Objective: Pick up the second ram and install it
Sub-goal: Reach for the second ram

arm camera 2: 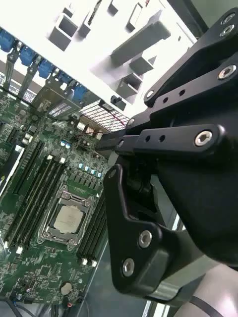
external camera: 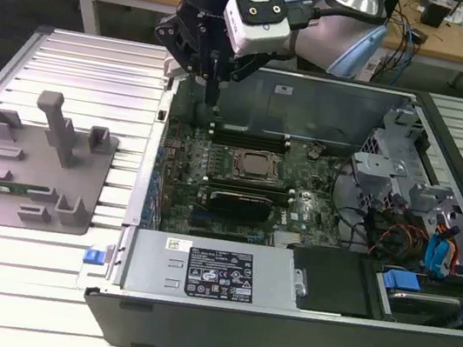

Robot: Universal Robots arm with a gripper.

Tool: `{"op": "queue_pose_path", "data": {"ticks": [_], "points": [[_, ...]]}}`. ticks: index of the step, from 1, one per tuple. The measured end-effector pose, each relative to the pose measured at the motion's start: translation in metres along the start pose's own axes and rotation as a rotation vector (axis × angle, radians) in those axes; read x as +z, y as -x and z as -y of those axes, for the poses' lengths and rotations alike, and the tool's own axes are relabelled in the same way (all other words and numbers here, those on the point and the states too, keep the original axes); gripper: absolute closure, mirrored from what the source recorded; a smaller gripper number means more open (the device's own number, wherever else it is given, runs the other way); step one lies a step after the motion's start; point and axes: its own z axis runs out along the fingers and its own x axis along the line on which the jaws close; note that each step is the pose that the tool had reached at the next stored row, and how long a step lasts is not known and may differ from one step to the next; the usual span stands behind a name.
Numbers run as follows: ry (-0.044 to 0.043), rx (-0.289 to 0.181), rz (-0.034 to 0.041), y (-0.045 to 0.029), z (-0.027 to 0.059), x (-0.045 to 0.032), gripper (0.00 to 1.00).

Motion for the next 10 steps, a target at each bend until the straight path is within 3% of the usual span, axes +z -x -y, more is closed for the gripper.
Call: {"op": "queue_pose_path", "data": {"ticks": [7,10], "points": [[0.0000,0.000,0.0001,0.0003,0.0000,0.0000,0.92],[0.0000,0.000,0.0000,-0.0087,0.0006,-0.0002,0.92]]}}
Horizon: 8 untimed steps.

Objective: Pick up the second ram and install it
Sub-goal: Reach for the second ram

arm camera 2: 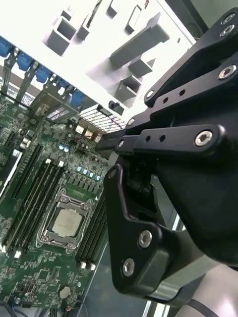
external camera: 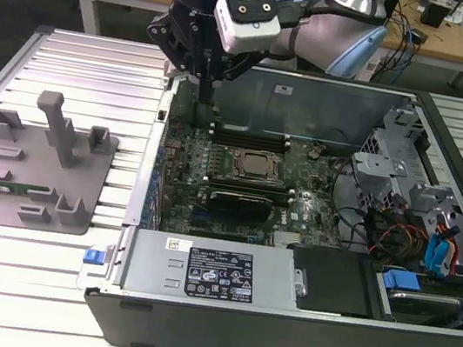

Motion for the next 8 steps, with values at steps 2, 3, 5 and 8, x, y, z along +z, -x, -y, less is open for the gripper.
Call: {"op": "queue_pose_path", "data": {"ticks": [2,3,5,8], "points": [[0.0001,0.000,0.0000,-0.0065,0.0005,-0.0001,0.92],[0.0001,0.000,0.0001,-0.0101,0.0007,-0.0002,0.92],[0.0000,0.000,0.0001,-0.0119,0.0009,-0.0002,0.92],[0.0001,0.000,0.0000,-0.0150,0.0011,-0.0003,0.92]]}}
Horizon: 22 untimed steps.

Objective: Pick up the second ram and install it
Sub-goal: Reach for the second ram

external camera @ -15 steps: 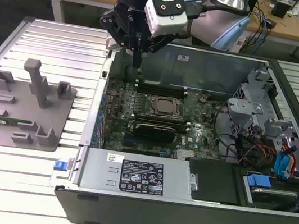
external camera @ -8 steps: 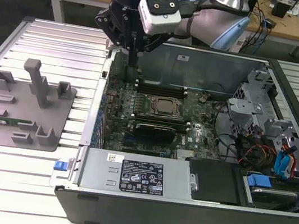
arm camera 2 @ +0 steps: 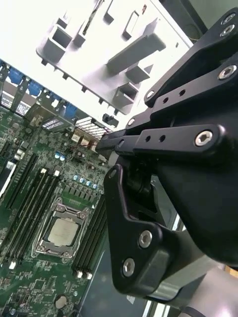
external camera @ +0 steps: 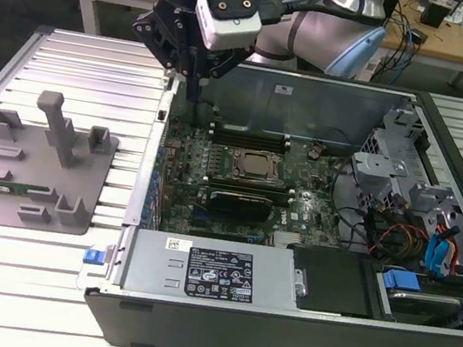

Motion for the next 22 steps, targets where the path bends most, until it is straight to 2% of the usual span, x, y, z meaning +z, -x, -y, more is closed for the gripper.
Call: {"op": "queue_pose_path", "data": {"ticks": [2,15,22], "points": [[-0.0001,0.000,0.0000,-0.0017,0.0001,-0.0001,0.92],[-0.0001,0.000,0.0000,-0.0334,0.0025,-0.0008,0.92],[-0.0001,0.000,0.0000,-0.0476,0.0036,-0.0011,0.92]]}}
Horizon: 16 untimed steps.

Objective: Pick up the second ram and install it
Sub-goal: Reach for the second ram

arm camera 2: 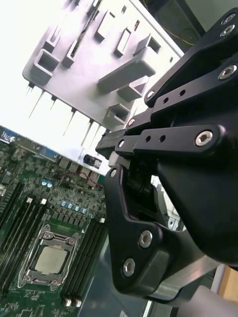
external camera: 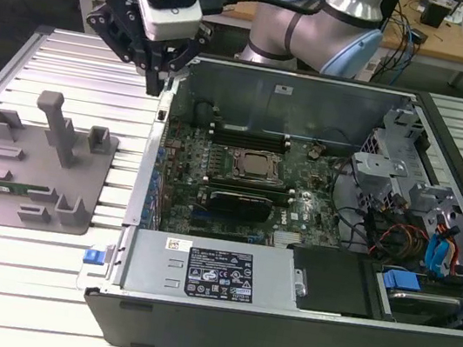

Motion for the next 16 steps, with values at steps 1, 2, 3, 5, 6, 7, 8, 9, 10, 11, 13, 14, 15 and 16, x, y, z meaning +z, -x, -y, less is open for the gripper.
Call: {"op": "queue_pose_path", "data": {"ticks": [1,2,3,5,6,7,8,9,10,11,13,14,15,16], "points": [[-0.0001,0.000,0.0000,-0.0035,0.0002,-0.0001,0.92],[0.0000,0.000,0.0001,-0.0054,0.0004,-0.0001,0.92],[0.0000,0.000,0.0000,-0.0071,0.0005,-0.0002,0.92],[0.0000,0.000,0.0000,-0.0114,0.0009,-0.0003,0.92],[0.0000,0.000,0.0000,-0.0129,0.0010,-0.0003,0.92],[0.0000,0.000,0.0000,-0.0152,0.0011,-0.0003,0.92],[0.0000,0.000,0.0000,-0.0165,0.0012,-0.0003,0.92],[0.0000,0.000,0.0000,-0.0180,0.0013,-0.0004,0.92],[0.0000,0.000,0.0000,-0.0195,0.0015,-0.0003,0.92],[0.0000,0.000,0.0001,-0.0218,0.0016,-0.0003,0.92],[-0.0001,0.000,0.0000,-0.0279,0.0021,-0.0005,0.92],[0.0000,0.000,0.0000,-0.0299,0.0023,-0.0005,0.92],[0.0000,0.000,-0.0001,-0.0317,0.0024,-0.0005,0.92],[0.0000,0.000,0.0000,-0.0352,0.0027,-0.0005,0.92]]}}
